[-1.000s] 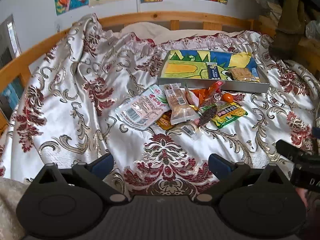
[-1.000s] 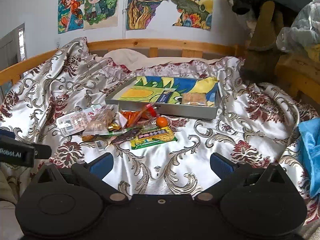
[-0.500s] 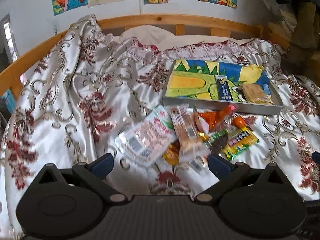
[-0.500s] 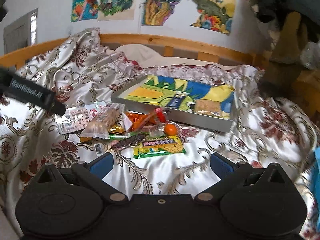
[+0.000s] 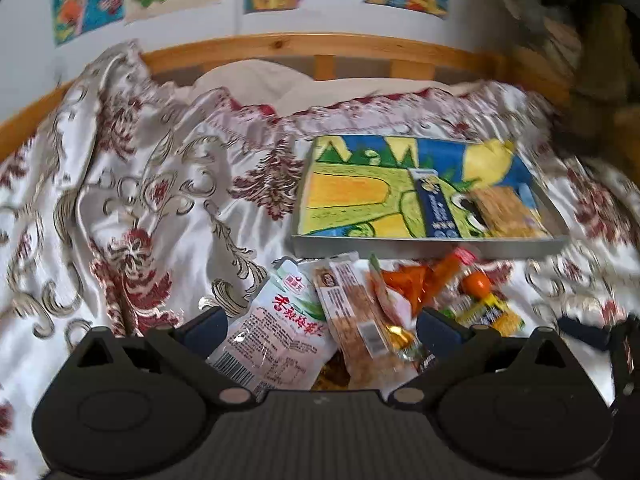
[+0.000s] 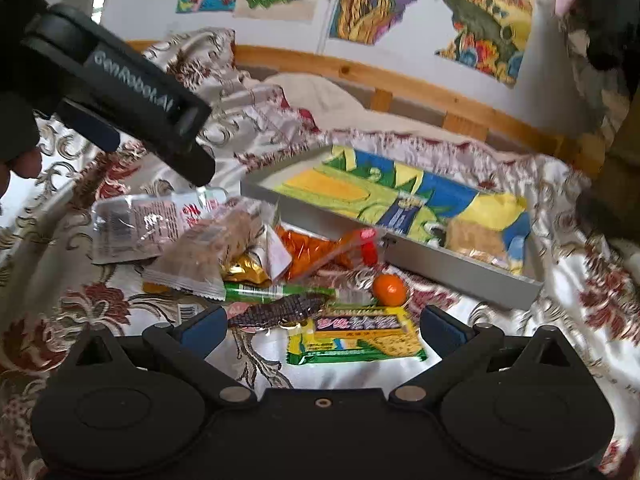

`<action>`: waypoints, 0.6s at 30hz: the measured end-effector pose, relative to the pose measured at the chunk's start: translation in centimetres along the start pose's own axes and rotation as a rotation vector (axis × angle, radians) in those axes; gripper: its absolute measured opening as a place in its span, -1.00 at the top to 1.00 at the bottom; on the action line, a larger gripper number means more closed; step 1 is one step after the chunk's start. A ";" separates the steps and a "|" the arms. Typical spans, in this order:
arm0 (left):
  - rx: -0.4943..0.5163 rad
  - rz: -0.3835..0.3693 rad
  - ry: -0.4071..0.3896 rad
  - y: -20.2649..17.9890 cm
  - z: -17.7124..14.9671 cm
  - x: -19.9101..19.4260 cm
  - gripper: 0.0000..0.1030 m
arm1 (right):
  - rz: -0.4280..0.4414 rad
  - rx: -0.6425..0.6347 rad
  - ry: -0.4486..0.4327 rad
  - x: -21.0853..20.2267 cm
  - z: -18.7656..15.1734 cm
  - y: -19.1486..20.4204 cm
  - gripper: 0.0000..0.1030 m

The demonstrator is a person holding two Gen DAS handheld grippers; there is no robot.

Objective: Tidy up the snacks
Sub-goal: 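Lower the left gripper onto the brown wafer bar and close it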

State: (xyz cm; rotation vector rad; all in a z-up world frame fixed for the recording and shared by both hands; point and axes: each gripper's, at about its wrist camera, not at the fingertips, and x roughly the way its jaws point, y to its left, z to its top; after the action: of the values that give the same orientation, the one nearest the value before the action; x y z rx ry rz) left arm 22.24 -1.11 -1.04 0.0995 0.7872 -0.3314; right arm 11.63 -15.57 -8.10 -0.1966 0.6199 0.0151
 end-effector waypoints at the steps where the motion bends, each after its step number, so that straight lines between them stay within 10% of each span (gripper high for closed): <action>1: -0.013 -0.003 0.009 0.2 0.0 0.5 -0.99 | 0.006 0.012 0.011 0.6 -0.1 0.0 -0.98; 9: -0.052 -0.098 0.090 1.0 0.1 3.7 -0.93 | 0.004 0.070 0.046 3.9 -0.4 0.5 -0.93; 18: -0.101 -0.158 0.156 1.3 -0.2 6.1 -0.35 | 0.054 0.135 0.079 6.1 0.0 0.4 -0.72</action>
State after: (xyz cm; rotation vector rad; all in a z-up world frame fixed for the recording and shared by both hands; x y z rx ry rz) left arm 26.57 -1.37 -5.52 -0.0323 0.9670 -0.4369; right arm 16.56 -15.49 -11.69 -0.0498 0.7025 0.0170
